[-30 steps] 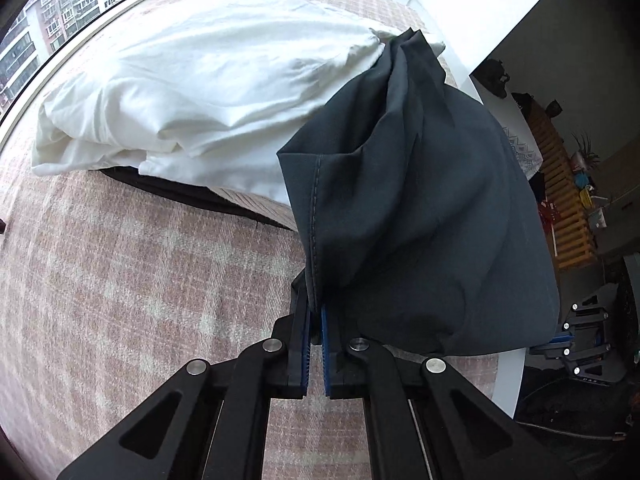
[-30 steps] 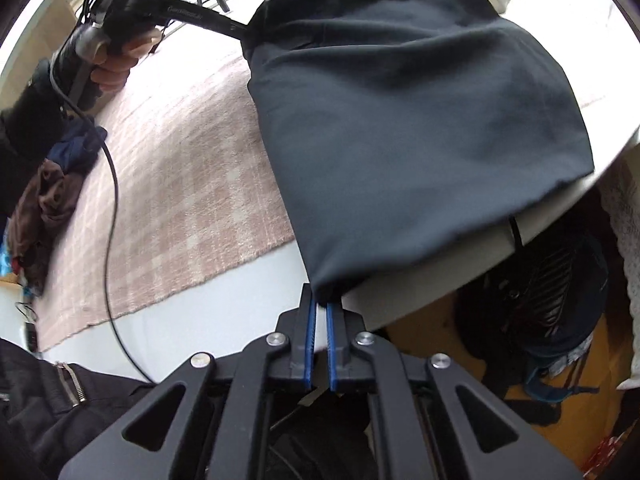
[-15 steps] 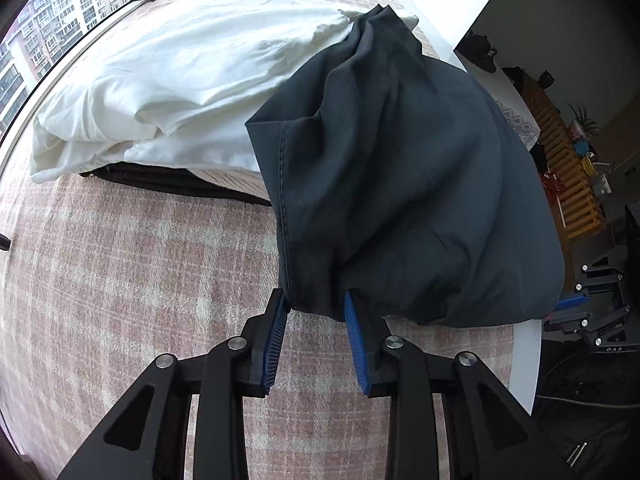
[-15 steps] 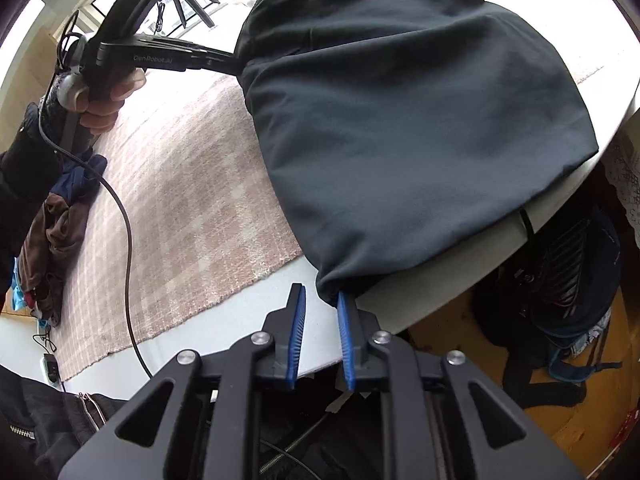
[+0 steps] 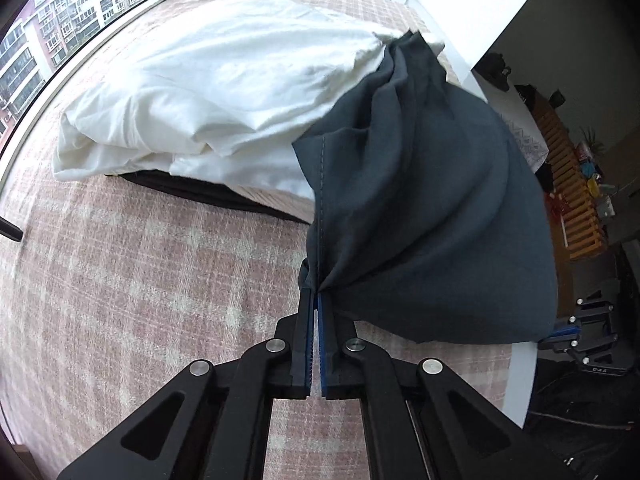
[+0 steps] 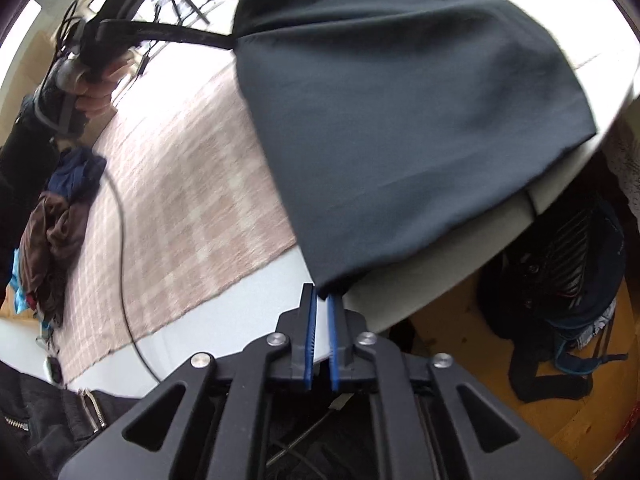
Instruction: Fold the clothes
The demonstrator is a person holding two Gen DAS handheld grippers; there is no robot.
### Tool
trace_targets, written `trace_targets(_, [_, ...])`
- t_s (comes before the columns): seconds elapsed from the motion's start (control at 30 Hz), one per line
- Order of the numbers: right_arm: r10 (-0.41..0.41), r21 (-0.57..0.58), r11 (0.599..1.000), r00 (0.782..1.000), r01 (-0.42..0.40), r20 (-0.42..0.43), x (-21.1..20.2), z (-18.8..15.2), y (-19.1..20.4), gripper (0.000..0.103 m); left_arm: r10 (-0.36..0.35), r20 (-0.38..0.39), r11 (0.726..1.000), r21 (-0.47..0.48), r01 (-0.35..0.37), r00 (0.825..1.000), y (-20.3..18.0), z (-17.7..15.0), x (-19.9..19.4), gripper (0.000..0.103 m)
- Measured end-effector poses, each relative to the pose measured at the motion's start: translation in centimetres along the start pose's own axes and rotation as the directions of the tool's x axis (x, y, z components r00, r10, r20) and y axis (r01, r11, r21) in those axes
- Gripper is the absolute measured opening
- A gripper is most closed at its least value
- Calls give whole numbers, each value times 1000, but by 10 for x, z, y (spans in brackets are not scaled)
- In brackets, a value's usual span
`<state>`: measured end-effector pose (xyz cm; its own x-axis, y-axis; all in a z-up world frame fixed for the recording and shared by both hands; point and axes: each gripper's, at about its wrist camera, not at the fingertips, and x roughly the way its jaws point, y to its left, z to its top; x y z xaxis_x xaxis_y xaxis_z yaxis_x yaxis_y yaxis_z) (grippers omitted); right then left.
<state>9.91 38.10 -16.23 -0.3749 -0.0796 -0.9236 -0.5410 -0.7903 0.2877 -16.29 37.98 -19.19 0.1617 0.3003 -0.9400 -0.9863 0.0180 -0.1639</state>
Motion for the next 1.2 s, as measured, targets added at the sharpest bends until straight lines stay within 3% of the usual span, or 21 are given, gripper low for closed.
trace_targets(0.1, [-9,-54,998,999,7,-37,-14,-11,4,9,17,-25,1000,-20,-17,1000,3,-7,6,8])
trace_targets(0.17, [5,-31,999,999,-6,-39,-34,-16,-7,9,49,-15,999,-22,-49,999,4,-15,-2,9])
trace_targets(0.27, [12,14,1000,998,-13,59,-82,-10,-33,9,98,17,995,-29,-97,995,2,-27,-21,9])
trace_targets(0.33, [-15,2,1000,988,14,152,-109,3,-45,9,94,69,995,-31,-92,993,-13,-34,-35,13])
trace_targets(0.37, [-24,-13,1000,984,26,176,-106,21,-45,9,77,90,997,-35,-74,993,-21,-37,-39,18])
trace_targets(0.47, [-44,-56,997,969,60,245,-98,73,-47,9,-21,106,996,-84,30,994,-45,-44,-33,22])
trace_targets(0.53, [-16,-78,996,974,34,224,-84,97,-60,9,-64,112,989,-125,78,992,-46,-56,-29,22])
trace_targets(0.6, [-28,-106,993,981,49,191,-50,133,-58,9,-66,106,981,-177,85,992,-44,-64,-19,23])
trace_targets(0.67, [-64,-145,986,991,81,119,-21,147,-63,9,-66,98,969,-232,87,993,-47,-66,-6,24])
trace_targets(0.73, [-117,-186,975,992,122,39,1,152,-67,9,-1,90,962,-271,26,996,-36,-43,-5,26])
trace_targets(0.93, [-72,-292,951,990,105,122,-42,143,-51,11,64,86,894,-447,-19,994,10,-26,-3,26])
trace_targets(1.0, [-68,-318,941,985,117,162,-57,145,-52,34,44,87,867,-498,5,995,12,-33,-8,26])
trace_targets(1.07, [-61,-315,942,980,120,191,-67,151,-67,47,22,100,857,-514,33,995,1,-45,-15,37])
trace_targets(1.13, [-71,-290,949,980,124,187,-68,162,-90,48,16,107,835,-548,46,994,-16,-56,-20,44])
trace_targets(1.2, [-41,-289,954,988,83,149,-67,171,-110,49,-14,129,800,-593,89,991,-31,-62,-20,45])
